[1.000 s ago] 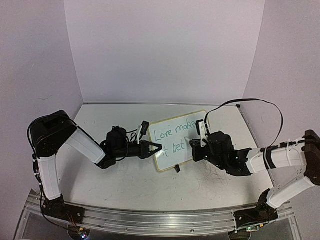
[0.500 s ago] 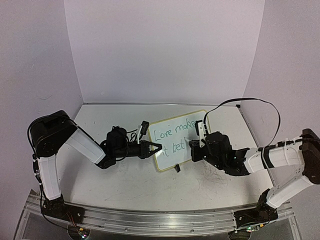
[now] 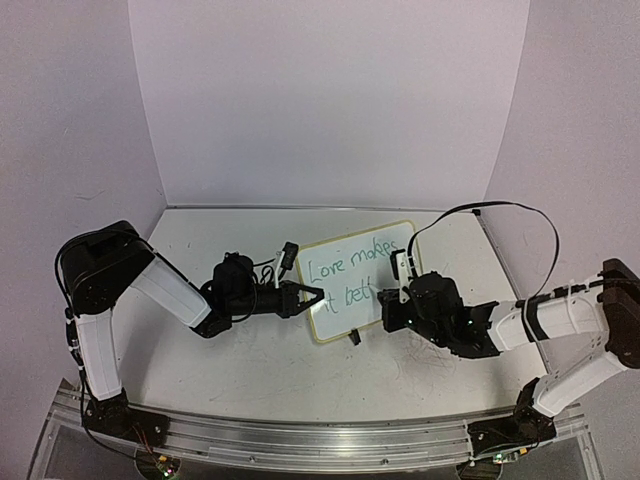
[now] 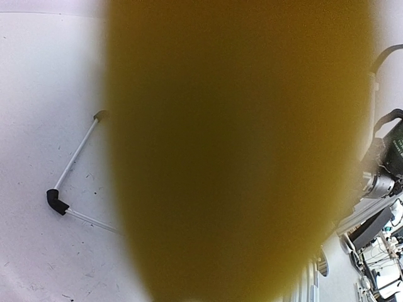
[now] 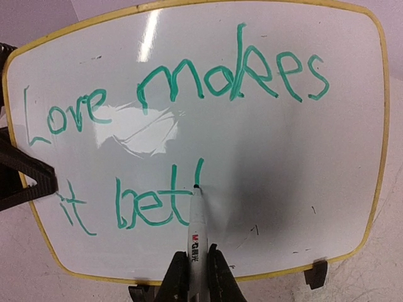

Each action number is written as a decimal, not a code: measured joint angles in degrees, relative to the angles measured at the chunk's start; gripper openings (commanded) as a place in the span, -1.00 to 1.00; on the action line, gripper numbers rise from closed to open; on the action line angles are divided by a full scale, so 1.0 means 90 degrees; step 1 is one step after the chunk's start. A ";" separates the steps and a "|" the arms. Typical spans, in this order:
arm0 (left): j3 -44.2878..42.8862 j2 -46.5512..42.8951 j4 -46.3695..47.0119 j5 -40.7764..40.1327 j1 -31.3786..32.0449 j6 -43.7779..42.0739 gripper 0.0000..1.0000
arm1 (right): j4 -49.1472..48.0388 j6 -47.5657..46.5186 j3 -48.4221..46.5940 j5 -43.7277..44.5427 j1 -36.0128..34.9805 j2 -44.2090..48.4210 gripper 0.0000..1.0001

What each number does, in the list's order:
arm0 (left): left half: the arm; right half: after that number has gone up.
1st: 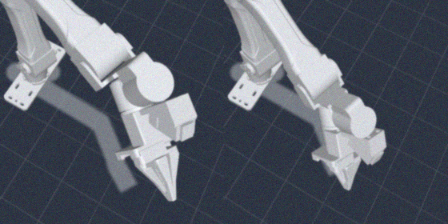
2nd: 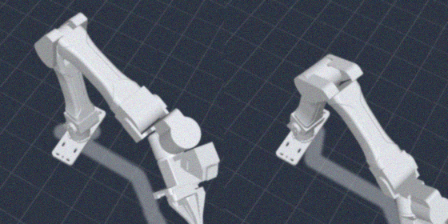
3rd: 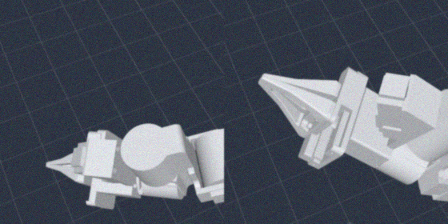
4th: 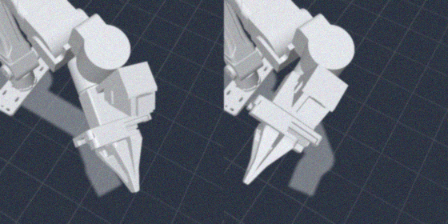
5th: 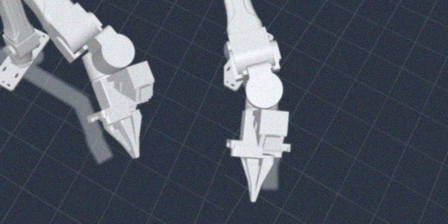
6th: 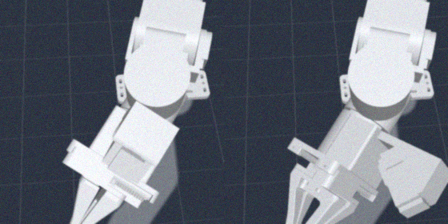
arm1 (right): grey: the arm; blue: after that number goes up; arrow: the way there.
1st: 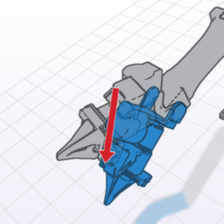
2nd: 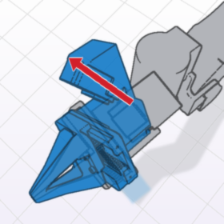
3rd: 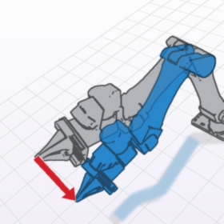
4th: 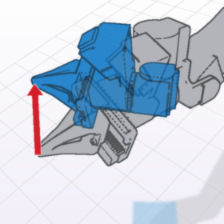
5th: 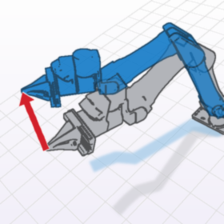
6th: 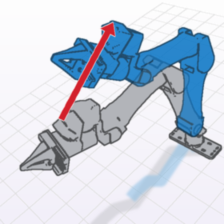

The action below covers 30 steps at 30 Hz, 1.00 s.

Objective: Write a sentence on the whiteboard

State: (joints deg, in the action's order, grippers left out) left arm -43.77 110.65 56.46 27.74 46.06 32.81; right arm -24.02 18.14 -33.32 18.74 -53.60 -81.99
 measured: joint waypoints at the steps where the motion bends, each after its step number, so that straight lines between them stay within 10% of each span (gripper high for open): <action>1: 0.0000 0.0000 -0.0001 0.0001 0.0000 -0.0001 -1.00 | 0.0007 0.0020 0.0006 0.0003 -0.0009 0.0002 -1.00; 30: 0.0000 0.0000 -0.0001 0.0017 0.0000 -0.0086 -1.00 | 0.0037 -0.0161 0.0200 0.0094 -0.0143 0.0502 -1.00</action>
State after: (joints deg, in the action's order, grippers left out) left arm -43.77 110.65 56.45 27.89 46.06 32.03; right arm -23.69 16.69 -31.52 19.58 -54.89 -77.47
